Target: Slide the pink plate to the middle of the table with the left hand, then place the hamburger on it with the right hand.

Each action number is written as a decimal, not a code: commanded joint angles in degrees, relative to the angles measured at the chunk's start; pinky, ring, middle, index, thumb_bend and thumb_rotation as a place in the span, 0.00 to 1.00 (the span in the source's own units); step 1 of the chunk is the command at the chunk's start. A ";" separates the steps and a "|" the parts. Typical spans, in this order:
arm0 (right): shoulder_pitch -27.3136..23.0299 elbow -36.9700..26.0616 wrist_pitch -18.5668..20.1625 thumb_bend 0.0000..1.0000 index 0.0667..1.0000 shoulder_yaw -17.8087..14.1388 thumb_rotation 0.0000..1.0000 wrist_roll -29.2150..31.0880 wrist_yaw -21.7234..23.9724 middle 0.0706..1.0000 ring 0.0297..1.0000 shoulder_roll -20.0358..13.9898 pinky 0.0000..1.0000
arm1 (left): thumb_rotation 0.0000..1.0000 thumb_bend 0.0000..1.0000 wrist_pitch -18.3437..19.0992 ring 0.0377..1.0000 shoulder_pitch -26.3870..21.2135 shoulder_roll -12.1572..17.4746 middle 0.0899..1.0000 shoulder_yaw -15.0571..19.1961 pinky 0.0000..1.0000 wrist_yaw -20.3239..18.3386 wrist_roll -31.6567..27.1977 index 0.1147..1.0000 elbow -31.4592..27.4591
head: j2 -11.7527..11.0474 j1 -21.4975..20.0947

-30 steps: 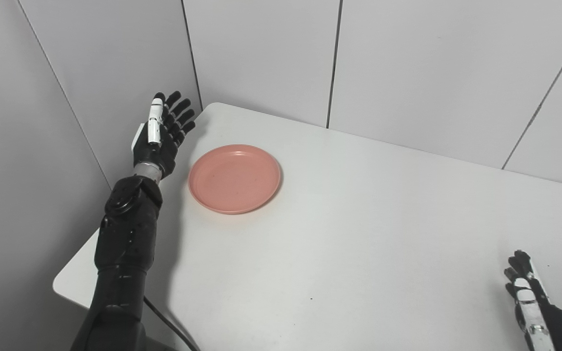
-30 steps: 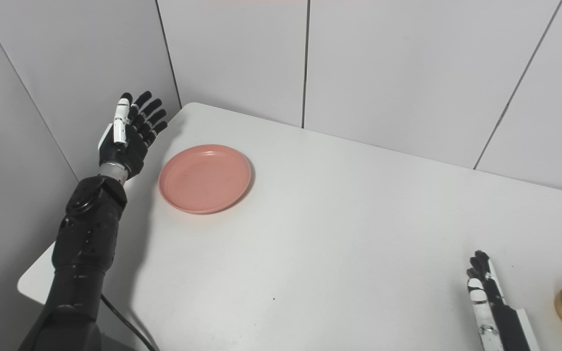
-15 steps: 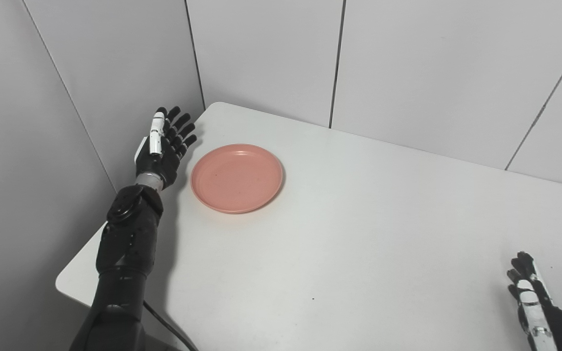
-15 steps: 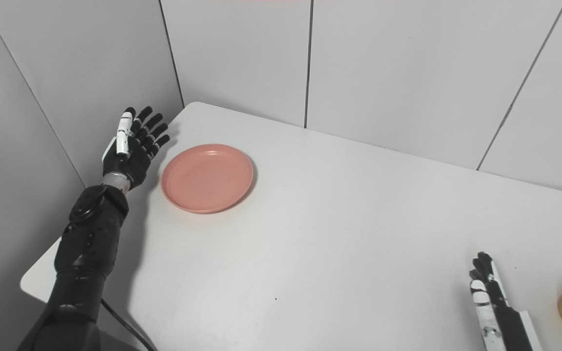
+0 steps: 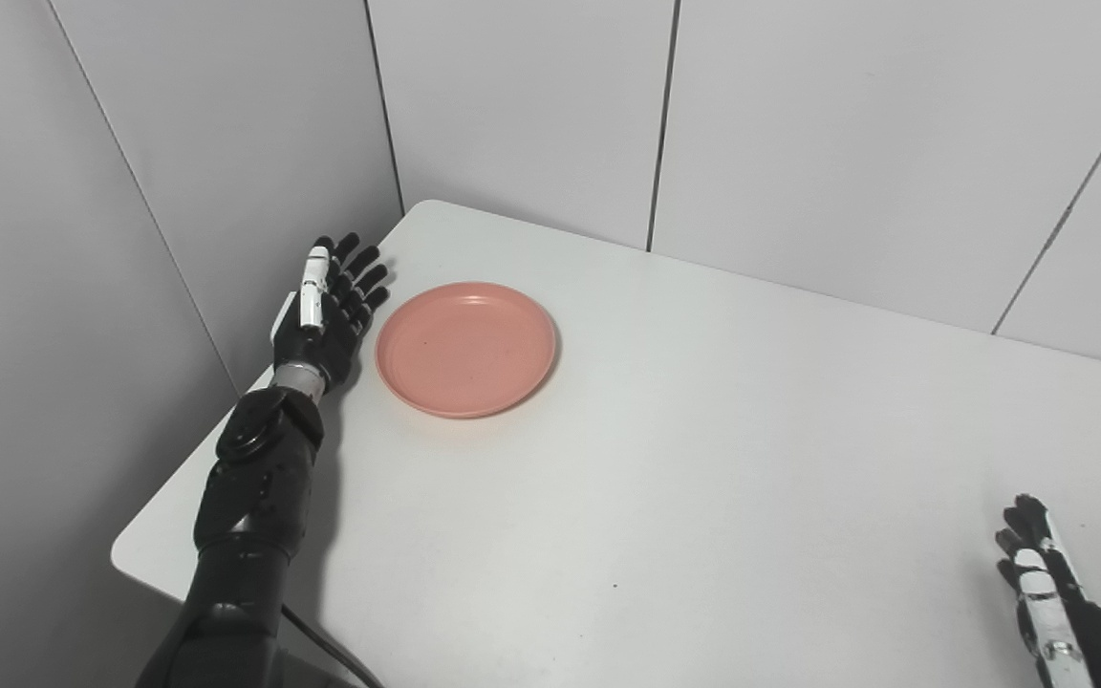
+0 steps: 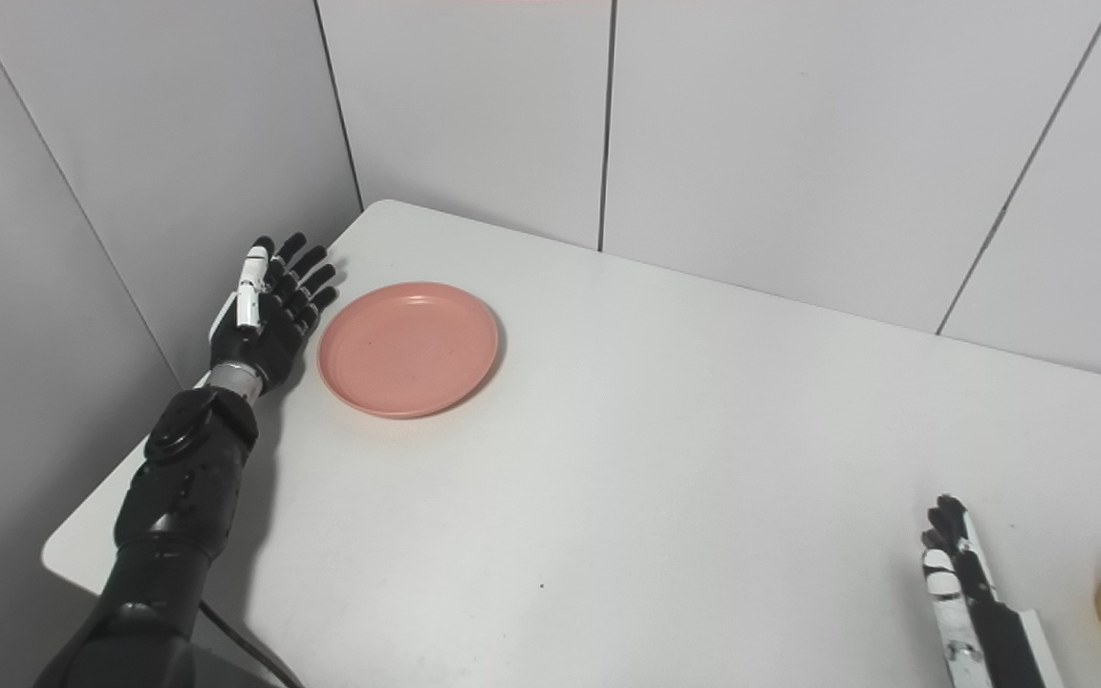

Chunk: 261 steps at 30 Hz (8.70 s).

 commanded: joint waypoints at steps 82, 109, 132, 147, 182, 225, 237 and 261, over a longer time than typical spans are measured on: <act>-1.29 -0.24 0.15 0.24 0.96 5.76 1.00 -12.38 -4.70 0.95 0.96 6.69 0.95 | 1.00 0.39 22.48 0.90 3.40 -20.02 0.91 -25.97 0.91 -2.23 2.43 0.91 -22.72 | 12.49 -34.72; -3.13 -2.69 1.99 0.25 0.97 4.86 1.00 -19.66 -6.60 0.96 0.94 4.92 0.88 | 1.00 0.40 18.50 0.92 5.63 -20.92 0.91 -24.39 0.93 -4.81 2.90 0.91 -19.10 | 10.49 -45.16; -12.30 -12.20 0.54 0.57 0.92 1.43 0.95 -36.20 -7.23 0.92 0.88 -2.94 0.81 | 1.00 0.39 10.76 0.93 3.66 -18.18 0.94 -21.57 0.97 -12.47 0.85 0.94 -5.36 | 2.91 -59.90; -15.83 -7.49 2.00 0.83 0.92 -5.42 0.69 -46.81 -10.05 0.91 0.83 -8.74 0.72 | 1.00 0.37 11.00 0.93 0.37 -16.11 0.93 -18.42 0.96 -15.46 -2.20 0.93 3.74 | 0.80 -66.71; -13.14 0.03 14.18 1.00 1.00 -7.86 0.75 -51.83 -3.62 0.95 0.93 -12.61 0.81 | 1.00 0.38 12.15 0.91 0.29 -14.64 0.91 -18.71 0.94 -14.29 -1.52 0.91 2.09 | 3.33 -68.03; -13.61 8.50 15.97 0.94 0.94 -3.78 0.56 -49.54 -5.18 0.90 0.86 -12.19 0.74 | 1.00 0.39 13.15 0.90 0.84 -13.92 0.91 -19.28 0.93 -15.02 -1.78 0.91 -0.26 | 6.02 -67.83; -14.16 11.79 13.73 0.70 0.58 -6.09 0.27 -45.83 -10.51 0.50 0.43 -11.62 0.35 | 1.00 0.40 13.56 0.90 0.83 -14.25 0.91 -19.14 0.93 -15.10 -2.22 0.91 -0.36 | 6.29 -67.46; -13.99 8.31 13.27 0.50 0.45 -5.62 0.14 -36.71 -13.20 0.41 0.39 -13.02 0.33 | 1.00 0.39 12.65 0.91 1.24 -15.29 0.91 -19.60 0.93 -15.25 -1.88 0.91 -0.86 | 6.63 -62.83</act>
